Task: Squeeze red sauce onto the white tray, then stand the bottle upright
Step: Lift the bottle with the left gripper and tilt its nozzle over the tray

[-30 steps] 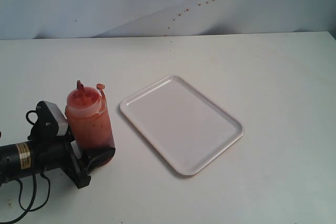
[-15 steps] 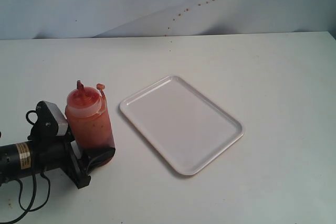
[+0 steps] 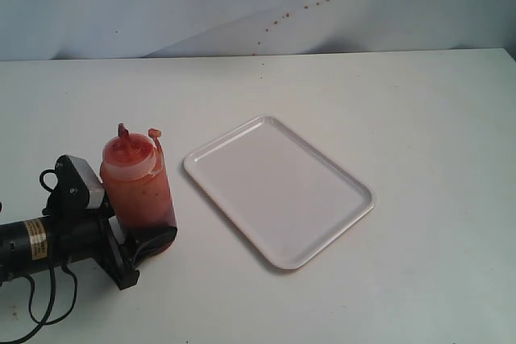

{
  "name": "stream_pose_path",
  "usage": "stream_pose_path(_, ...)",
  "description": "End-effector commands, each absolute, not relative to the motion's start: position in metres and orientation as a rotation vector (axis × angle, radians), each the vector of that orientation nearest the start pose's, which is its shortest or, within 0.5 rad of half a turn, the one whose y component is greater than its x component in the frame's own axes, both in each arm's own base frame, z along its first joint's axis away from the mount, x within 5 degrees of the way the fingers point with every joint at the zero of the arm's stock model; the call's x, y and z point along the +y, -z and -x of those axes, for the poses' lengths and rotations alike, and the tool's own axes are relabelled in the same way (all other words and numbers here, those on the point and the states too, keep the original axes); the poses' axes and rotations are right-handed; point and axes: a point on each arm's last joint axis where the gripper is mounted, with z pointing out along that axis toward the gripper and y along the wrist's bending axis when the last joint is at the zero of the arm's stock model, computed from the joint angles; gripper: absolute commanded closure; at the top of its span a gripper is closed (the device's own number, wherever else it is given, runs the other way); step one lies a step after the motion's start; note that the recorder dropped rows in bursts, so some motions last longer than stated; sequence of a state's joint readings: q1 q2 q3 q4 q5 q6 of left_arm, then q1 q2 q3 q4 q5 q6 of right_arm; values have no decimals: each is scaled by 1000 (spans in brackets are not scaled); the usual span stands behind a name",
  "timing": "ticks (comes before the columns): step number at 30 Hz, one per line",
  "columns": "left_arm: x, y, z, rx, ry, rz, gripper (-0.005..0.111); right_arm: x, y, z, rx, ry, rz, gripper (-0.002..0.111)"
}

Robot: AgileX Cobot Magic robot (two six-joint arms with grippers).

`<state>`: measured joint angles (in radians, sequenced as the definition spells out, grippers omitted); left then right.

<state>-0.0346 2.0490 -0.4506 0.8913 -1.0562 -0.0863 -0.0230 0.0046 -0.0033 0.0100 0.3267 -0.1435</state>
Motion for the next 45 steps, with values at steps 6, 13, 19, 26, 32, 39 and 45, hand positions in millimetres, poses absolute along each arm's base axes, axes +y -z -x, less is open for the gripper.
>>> stream_pose_path(6, -70, -65, -250, 1897, 564, -901, 106, -1, -192, -56, 1713, 134, 120, 108)
stream_pose_path(13, -71, -69, -252, 1864, 565, -898, 106, -1, -214, -56, 1467, -91, -114, 108)
stream_pose_path(19, -71, -83, -253, 1793, 515, -950, 106, -6, -224, -54, 1337, -185, -254, 108)
stream_pose_path(26, -71, -95, -256, 1751, 486, -934, 106, -7, -225, -54, 1314, -295, -345, 108)
stream_pose_path(32, -69, -104, -262, 1683, 437, -865, 106, 0, -234, -52, 1393, -418, -380, 108)
stream_pose_path(39, -65, -114, -274, 1571, 312, -833, 107, 7, -260, -44, 1423, -453, -302, 108)
stream_pose_path(45, -68, -133, -303, 1451, 289, -860, 107, 27, -262, -40, 1433, -497, -3, 108)
